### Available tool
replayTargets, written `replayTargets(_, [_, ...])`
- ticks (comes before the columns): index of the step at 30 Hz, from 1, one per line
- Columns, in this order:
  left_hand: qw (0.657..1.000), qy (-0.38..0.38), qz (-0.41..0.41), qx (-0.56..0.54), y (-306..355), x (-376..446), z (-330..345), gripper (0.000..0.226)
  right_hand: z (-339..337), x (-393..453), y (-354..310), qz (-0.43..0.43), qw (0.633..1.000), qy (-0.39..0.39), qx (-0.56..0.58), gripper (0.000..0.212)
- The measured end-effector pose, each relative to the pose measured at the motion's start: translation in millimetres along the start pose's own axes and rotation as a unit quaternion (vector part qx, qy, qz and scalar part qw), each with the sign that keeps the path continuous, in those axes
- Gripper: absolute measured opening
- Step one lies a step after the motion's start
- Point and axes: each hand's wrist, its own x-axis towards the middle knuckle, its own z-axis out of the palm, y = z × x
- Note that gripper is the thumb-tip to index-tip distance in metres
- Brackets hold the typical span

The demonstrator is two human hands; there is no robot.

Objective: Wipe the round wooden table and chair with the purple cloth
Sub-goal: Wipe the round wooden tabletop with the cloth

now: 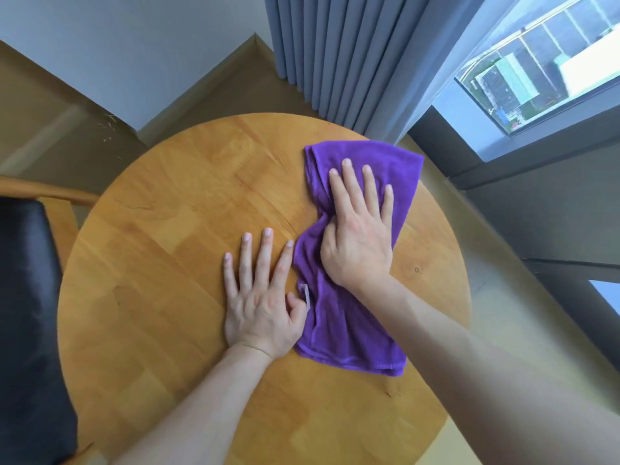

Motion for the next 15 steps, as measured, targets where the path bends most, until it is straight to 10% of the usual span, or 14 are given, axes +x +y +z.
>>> replayTargets(15, [0.998, 0.014, -0.032, -0.045, -49.3, 49.8, -29.8, 0.082, 4.8, -2.4, 1.9, -0.037, 0.999, 0.021, -0.009, 0.072])
